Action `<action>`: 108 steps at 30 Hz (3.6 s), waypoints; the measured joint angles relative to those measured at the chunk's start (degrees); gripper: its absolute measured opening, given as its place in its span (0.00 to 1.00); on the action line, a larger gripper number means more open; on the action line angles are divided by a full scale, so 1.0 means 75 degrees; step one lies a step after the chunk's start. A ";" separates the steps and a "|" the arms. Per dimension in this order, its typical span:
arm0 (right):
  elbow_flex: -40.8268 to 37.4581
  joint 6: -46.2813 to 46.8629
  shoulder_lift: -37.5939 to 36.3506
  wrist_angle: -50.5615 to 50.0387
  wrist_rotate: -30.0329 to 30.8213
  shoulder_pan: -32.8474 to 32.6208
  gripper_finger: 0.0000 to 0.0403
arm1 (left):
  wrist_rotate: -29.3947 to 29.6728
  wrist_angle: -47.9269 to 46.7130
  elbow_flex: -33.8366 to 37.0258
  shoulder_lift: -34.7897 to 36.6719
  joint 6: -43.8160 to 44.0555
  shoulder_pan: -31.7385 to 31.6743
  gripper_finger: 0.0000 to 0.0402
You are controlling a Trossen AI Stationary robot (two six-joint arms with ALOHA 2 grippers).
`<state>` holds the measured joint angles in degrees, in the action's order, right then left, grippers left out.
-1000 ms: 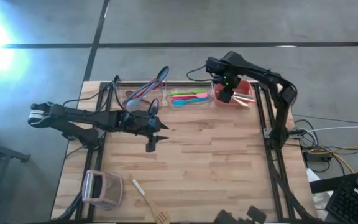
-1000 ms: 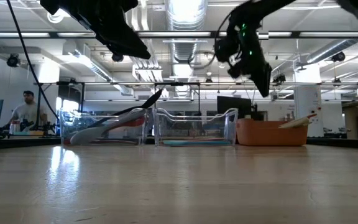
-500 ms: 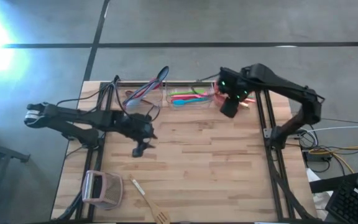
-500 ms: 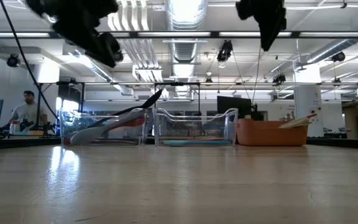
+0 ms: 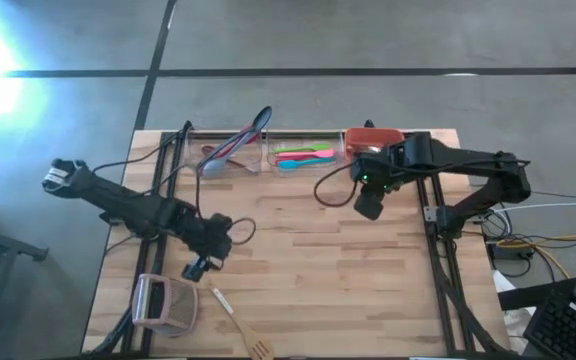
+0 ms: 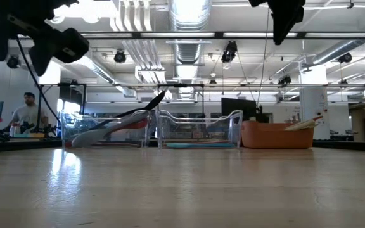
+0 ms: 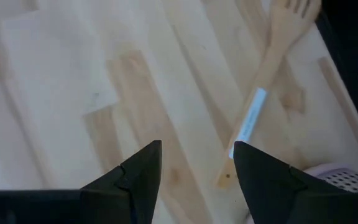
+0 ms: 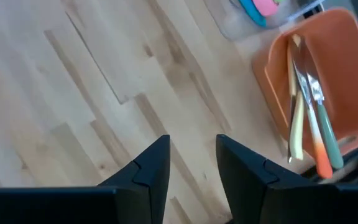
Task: Pick & Place Kitchen Items
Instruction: Put the brown slotted spoon into the left transparent bin
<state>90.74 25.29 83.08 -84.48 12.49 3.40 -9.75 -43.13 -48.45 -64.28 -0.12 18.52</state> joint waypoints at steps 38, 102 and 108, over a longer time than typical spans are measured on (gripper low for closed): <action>-0.1507 0.0143 0.0021 0.0800 0.0139 -0.0053 0.30 | 0.0022 0.0616 -0.1317 -0.4230 -0.0562 0.2139 0.50; -0.1507 -0.0057 0.0021 0.0777 0.0146 -0.0051 0.23 | 0.1697 0.1583 -0.1256 -0.4717 -0.0375 0.2331 0.20; -0.1507 -0.0054 0.0018 0.0777 0.0143 -0.0050 0.20 | 0.1753 0.1491 -0.1239 -0.4244 -0.0369 0.2239 0.20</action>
<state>79.44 24.88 83.22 -78.65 13.56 3.03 3.40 -31.95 -57.74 -96.11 -2.88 35.31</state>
